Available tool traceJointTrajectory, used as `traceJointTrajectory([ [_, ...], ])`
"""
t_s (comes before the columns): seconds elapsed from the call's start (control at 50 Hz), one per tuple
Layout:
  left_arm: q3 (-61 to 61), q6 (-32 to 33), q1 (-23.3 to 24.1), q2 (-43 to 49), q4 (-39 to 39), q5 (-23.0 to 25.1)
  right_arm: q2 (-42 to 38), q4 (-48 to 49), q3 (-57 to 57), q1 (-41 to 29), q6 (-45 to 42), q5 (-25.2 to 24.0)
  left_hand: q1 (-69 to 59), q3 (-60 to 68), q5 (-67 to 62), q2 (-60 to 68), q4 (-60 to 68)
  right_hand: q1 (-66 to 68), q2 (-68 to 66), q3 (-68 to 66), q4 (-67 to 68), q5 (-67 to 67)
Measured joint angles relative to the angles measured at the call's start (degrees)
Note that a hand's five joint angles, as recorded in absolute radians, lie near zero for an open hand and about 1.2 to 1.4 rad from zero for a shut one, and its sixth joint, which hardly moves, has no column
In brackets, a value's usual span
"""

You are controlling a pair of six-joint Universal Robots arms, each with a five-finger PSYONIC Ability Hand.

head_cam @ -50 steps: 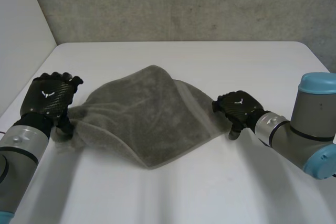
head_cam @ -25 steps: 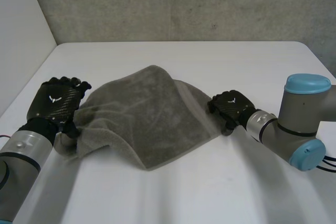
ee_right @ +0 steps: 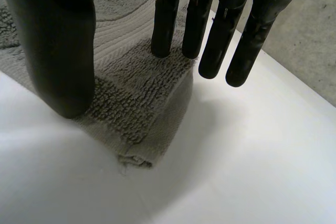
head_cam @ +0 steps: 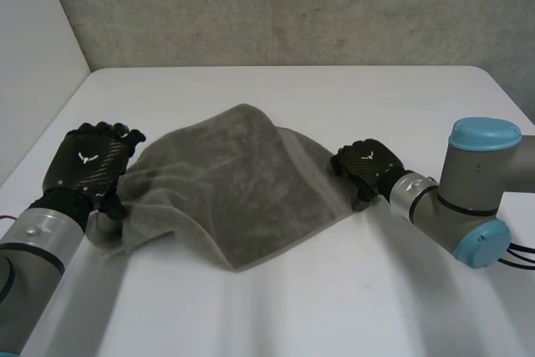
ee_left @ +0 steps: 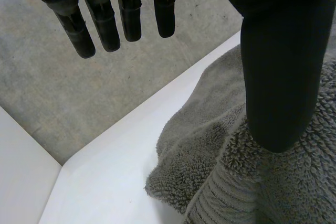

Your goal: Fold the towel.

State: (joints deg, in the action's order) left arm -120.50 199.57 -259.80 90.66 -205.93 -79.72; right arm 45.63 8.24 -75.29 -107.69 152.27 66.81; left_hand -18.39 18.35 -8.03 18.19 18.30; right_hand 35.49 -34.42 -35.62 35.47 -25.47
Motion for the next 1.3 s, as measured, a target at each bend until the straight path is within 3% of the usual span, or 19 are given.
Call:
traceJointTrajectory([
  [0.5, 0.0, -0.1, 0.0, 0.1, 0.0, 0.0, -2.0, 2.1, 1.6, -0.9, 0.7, 0.8, 0.0, 0.0, 0.0, 0.0, 0.0, 2.8, -2.1, -2.5, 2.6, -1.7],
  [1.0, -0.1, -0.1, 0.6, 0.2, 0.0, 0.0, -1.3, 7.8, 1.3, -0.8, 6.9, 3.3, 0.0, 0.0, 0.0, 0.0, 0.0, 9.4, -10.4, -9.2, 9.5, -9.2],
  [1.18, -0.1, -0.1, 0.6, 0.2, 0.0, 0.0, 2.8, 1.6, 2.3, -0.4, 5.9, 2.6, 0.0, 0.0, 0.0, 0.0, 0.0, -4.0, 2.3, 4.0, -3.6, 5.4],
  [1.3, -0.1, -0.1, 0.5, 0.2, 0.0, 0.1, 3.6, -4.8, 2.7, -0.6, 2.8, 2.2, 0.0, 0.0, 0.0, 0.0, 0.0, -6.1, 4.1, 5.7, -5.5, 7.5],
])
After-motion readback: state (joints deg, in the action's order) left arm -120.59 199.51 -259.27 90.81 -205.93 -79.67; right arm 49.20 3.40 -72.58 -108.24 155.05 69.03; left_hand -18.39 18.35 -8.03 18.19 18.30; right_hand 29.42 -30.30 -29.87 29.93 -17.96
